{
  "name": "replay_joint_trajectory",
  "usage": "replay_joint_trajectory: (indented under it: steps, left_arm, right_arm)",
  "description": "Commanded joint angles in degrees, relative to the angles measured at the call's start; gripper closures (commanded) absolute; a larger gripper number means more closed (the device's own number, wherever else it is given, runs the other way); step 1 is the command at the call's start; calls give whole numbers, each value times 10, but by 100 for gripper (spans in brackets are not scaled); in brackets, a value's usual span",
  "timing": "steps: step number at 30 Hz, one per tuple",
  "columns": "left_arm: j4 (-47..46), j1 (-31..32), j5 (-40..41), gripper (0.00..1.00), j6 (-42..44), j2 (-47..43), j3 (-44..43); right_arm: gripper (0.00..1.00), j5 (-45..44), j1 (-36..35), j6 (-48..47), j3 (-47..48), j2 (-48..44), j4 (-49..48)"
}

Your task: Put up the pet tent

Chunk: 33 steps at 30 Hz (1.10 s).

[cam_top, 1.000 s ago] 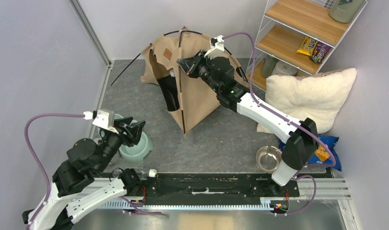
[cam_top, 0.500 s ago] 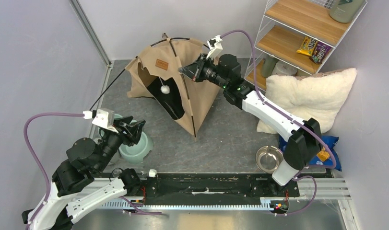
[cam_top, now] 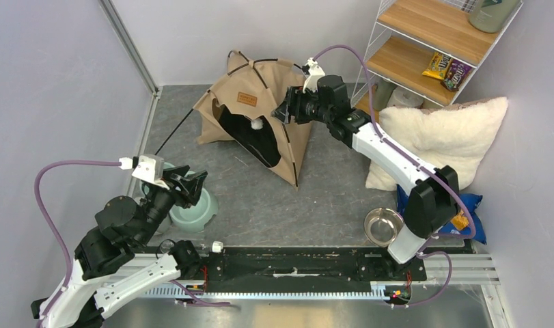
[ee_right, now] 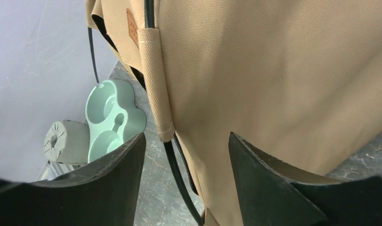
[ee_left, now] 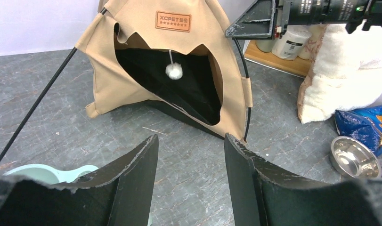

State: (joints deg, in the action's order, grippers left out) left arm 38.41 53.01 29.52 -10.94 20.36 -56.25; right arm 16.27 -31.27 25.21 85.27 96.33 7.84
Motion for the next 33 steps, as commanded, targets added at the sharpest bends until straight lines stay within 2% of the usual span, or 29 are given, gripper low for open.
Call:
replay_joint_trajectory:
  steps: [1, 5, 10, 16, 21, 23, 25, 28, 33]
  left_arm:
    - [-25, 1, 11, 39, 27, 9, -13]
    - [-25, 1, 15, 39, 30, 10, -13]
    - [-25, 1, 19, 39, 34, 13, -12]
    - [-24, 1, 23, 39, 36, 14, -12]
    - [-24, 1, 26, 39, 37, 15, -11]
    - [-24, 1, 27, 39, 38, 17, -11]
    - [-25, 1, 27, 39, 38, 21, -11]
    - [-25, 0, 26, 39, 38, 27, -11]
    - [-25, 1, 26, 39, 38, 35, -11]
  right_arm:
    - [25, -57, -25, -32, 28, -58, 12]
    - [22, -121, -54, -89, 51, -48, 30]
    - [24, -187, -93, -166, 103, 0, 46]
    - [37, -286, -106, -203, 176, 68, 68]
    - [43, -312, -106, -220, 207, 95, 95]
    - [50, -315, -106, -227, 209, 96, 94]
    - [74, -316, -104, -233, 213, 98, 95]
    - [100, -310, -93, -231, 221, 98, 98]
    - [100, -222, -43, -163, 226, 89, 92]
